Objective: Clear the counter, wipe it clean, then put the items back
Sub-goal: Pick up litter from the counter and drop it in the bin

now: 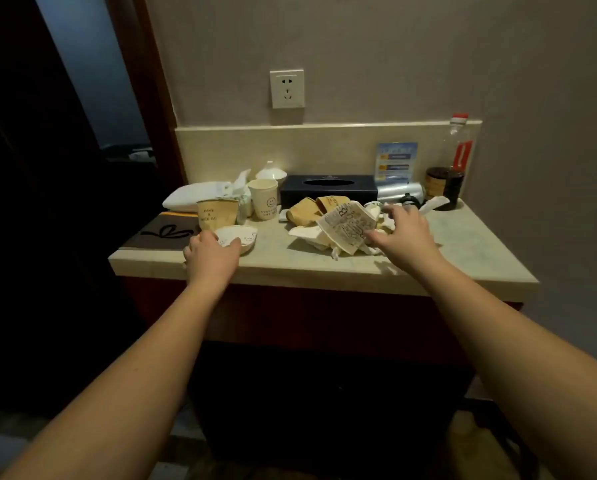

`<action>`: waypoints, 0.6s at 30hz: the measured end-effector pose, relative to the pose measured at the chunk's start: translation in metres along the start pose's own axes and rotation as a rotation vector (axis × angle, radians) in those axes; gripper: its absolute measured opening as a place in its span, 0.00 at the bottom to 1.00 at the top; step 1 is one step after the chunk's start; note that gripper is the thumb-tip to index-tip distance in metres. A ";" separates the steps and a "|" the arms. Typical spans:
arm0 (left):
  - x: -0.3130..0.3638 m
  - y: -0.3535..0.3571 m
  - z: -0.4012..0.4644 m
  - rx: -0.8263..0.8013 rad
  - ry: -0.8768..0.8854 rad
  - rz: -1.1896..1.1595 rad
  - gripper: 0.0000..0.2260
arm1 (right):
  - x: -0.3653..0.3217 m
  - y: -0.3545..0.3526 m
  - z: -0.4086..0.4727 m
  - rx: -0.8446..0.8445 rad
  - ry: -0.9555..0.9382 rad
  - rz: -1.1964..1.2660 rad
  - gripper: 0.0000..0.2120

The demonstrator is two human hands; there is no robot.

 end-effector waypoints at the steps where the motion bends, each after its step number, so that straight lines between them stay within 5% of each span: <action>1: -0.003 0.002 0.008 -0.010 -0.017 0.035 0.28 | -0.003 0.004 0.004 -0.002 0.013 -0.013 0.31; 6: -0.013 0.019 0.053 -0.063 -0.025 0.125 0.37 | -0.017 0.019 0.016 -0.031 0.081 -0.026 0.31; 18: -0.028 0.048 0.095 -0.261 0.023 0.094 0.38 | -0.021 0.039 0.029 0.050 0.182 -0.061 0.25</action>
Point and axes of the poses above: each hand's wrist, its own z-axis towards the middle knuckle, its own y-axis out of the palm, x = y × z, the point moved 3 cm from there along z, towards the middle knuckle, and after that the axes turned 7 degrees about -z, right-handed, at the moved point
